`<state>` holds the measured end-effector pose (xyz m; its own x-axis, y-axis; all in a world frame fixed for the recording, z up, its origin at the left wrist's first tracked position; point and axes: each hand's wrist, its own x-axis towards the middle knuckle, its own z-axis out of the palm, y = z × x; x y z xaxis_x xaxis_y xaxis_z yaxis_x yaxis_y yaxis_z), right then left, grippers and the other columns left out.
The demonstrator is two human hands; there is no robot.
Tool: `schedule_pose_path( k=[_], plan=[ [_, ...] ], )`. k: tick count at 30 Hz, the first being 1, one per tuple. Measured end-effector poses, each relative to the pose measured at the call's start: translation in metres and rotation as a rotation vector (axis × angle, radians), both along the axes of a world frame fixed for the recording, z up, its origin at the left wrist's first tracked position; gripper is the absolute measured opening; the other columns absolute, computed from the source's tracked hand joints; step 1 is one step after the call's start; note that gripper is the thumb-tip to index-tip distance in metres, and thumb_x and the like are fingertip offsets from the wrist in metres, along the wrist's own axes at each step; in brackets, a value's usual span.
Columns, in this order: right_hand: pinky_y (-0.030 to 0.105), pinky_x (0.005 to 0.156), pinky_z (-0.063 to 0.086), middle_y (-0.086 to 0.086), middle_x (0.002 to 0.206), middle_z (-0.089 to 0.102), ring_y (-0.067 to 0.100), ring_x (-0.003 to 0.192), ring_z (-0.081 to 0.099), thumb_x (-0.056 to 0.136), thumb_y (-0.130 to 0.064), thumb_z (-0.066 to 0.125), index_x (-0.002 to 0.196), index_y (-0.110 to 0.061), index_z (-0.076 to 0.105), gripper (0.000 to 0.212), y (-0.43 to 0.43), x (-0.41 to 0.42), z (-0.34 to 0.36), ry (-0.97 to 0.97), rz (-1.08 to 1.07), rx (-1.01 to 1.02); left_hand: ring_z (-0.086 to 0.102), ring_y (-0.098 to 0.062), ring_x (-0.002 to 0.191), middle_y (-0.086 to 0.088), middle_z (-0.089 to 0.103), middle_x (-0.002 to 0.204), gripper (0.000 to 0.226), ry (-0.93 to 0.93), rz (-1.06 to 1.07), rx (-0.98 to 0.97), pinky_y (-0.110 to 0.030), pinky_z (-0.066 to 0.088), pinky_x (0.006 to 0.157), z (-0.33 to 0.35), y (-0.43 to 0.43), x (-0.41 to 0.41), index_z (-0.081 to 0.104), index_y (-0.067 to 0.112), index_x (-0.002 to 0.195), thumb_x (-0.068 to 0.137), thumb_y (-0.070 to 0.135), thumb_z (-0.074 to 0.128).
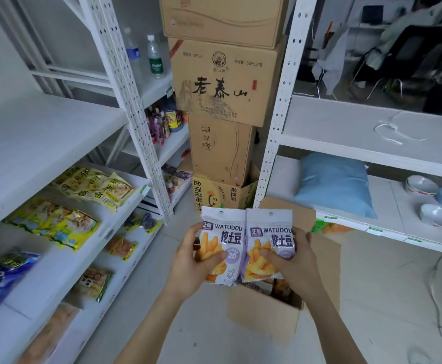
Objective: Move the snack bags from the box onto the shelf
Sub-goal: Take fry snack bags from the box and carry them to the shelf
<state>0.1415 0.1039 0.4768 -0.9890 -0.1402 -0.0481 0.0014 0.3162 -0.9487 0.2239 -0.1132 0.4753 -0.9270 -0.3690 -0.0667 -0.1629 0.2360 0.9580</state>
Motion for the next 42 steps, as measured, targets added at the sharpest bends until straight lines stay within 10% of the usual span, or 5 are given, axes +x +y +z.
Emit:
schedule_pose_path(
  k=[6,21,26,42],
  plan=[
    [0.02,0.073,0.052,-0.02,0.095,0.069,-0.008,0.083,0.064,0.069,-0.014,0.086,0.118,-0.022,0.055,0.058,0.005,0.053,0.015,0.027,0.043,-0.012,0.067,-0.007,0.094,0.022,0.07,0.1,0.064,0.037,0.023,0.021,-0.041,0.058,0.083,0.017,0.005,0.06,0.047,0.049,0.119,0.071,0.03,0.086],
    [0.029,0.076,0.054,-0.019,0.095,0.07,0.0,0.087,0.067,0.07,-0.02,0.086,0.101,-0.037,0.055,0.048,-0.061,0.188,0.062,0.131,0.363,-0.061,0.063,0.005,0.093,0.027,0.067,0.102,0.053,0.215,0.428,-0.009,-0.011,0.05,0.073,0.05,-0.009,0.265,0.048,0.037,0.12,0.081,0.017,0.078],
    [0.025,0.074,0.052,-0.018,0.091,0.071,-0.004,0.082,0.066,0.068,-0.023,0.088,0.098,-0.034,0.057,0.045,-0.139,0.221,0.078,0.143,0.508,-0.065,0.067,-0.006,0.095,0.022,0.068,0.102,0.051,0.246,0.609,-0.053,-0.039,0.058,0.082,0.057,-0.067,0.319,0.049,0.048,0.115,0.081,0.024,0.079],
    [0.019,0.069,0.048,-0.019,0.093,0.069,-0.009,0.082,0.063,0.067,-0.029,0.088,0.098,-0.037,0.055,0.046,-0.4,0.248,0.109,0.234,0.767,-0.14,0.069,-0.014,0.093,0.013,0.07,0.103,0.053,0.32,0.908,-0.215,-0.048,0.059,0.075,0.088,-0.268,0.379,0.045,0.05,0.118,0.076,0.038,0.075]
  ],
)
